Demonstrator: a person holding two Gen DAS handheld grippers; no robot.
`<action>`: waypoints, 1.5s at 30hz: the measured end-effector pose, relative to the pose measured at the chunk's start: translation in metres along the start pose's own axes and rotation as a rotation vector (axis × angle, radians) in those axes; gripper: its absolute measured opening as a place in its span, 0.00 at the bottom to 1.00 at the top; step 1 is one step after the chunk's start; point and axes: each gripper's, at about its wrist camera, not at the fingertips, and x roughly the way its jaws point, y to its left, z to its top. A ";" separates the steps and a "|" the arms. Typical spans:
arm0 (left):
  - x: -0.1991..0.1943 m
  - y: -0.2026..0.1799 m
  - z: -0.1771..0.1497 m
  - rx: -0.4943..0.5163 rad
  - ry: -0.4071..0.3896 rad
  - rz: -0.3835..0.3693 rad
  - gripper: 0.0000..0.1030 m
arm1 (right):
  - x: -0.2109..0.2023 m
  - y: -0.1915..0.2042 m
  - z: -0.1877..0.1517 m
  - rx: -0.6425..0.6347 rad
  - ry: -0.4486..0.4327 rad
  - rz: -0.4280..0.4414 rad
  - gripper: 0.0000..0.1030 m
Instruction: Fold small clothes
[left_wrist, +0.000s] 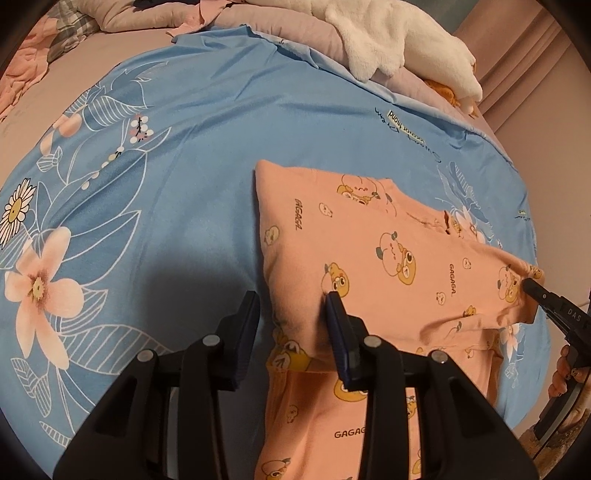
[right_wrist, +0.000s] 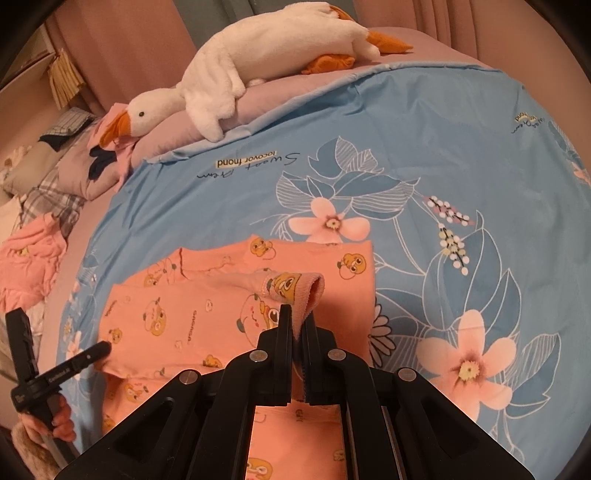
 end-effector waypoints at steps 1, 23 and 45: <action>0.001 0.000 0.000 0.001 0.003 0.002 0.34 | 0.001 -0.001 0.000 0.002 0.003 -0.002 0.05; 0.019 0.004 -0.003 -0.007 0.044 0.026 0.38 | 0.024 -0.011 -0.013 0.027 0.069 -0.052 0.05; 0.022 0.004 -0.006 0.010 0.033 0.038 0.39 | 0.046 -0.022 -0.017 0.054 0.124 -0.098 0.05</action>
